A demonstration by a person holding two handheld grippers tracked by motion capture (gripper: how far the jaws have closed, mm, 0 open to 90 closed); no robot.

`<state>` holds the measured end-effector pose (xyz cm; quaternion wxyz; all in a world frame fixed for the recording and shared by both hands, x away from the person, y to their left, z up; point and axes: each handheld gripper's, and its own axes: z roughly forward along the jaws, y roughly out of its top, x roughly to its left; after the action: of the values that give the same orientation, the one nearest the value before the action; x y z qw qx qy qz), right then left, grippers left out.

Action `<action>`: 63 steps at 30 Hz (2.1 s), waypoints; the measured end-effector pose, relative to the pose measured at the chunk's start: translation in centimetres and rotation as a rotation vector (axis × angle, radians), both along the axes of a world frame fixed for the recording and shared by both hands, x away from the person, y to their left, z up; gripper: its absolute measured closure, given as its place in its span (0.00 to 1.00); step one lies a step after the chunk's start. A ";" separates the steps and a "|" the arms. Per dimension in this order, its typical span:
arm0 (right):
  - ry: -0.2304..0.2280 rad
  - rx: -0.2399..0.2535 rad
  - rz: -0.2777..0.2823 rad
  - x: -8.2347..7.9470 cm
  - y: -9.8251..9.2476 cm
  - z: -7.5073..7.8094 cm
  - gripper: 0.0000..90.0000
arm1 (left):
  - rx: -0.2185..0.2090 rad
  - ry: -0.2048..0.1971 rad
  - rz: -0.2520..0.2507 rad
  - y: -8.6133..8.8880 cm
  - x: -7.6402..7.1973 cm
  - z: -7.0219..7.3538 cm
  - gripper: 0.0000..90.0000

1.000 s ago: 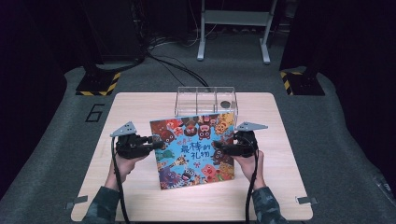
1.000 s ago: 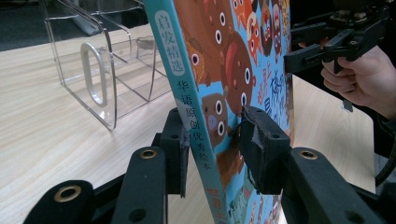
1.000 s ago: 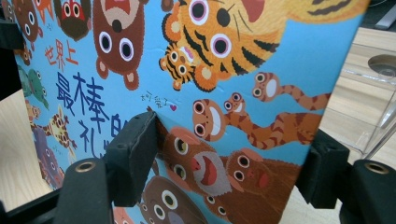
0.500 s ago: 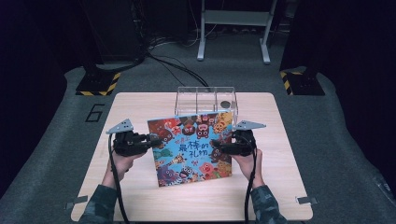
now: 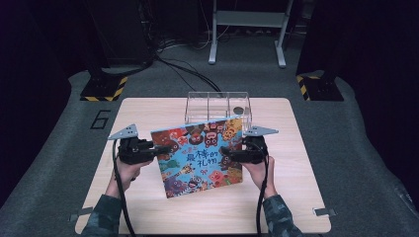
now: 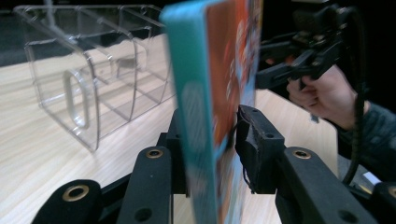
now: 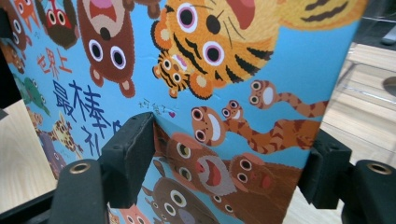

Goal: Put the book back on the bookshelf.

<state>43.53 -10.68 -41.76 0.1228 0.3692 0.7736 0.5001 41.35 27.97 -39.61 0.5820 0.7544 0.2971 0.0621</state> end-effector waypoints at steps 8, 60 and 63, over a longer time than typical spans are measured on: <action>0.019 0.008 -0.011 0.4 0.9 -0.1 0.30 | -0.003 -0.007 0.043 0.4 0.1 0.1 0.70; 0.010 -0.013 -0.037 -0.2 0.0 -1.0 0.15 | 0.224 -0.046 -0.053 0.1 -0.9 6.2 0.85; 0.037 -0.040 -0.095 -0.7 -2.1 -2.9 0.14 | 0.248 -0.061 -0.050 -0.1 -1.1 6.6 0.85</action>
<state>42.83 -12.79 -44.69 0.1393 0.4121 0.7674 0.4711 40.27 27.89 -33.04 0.4944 0.8255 0.2505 0.1065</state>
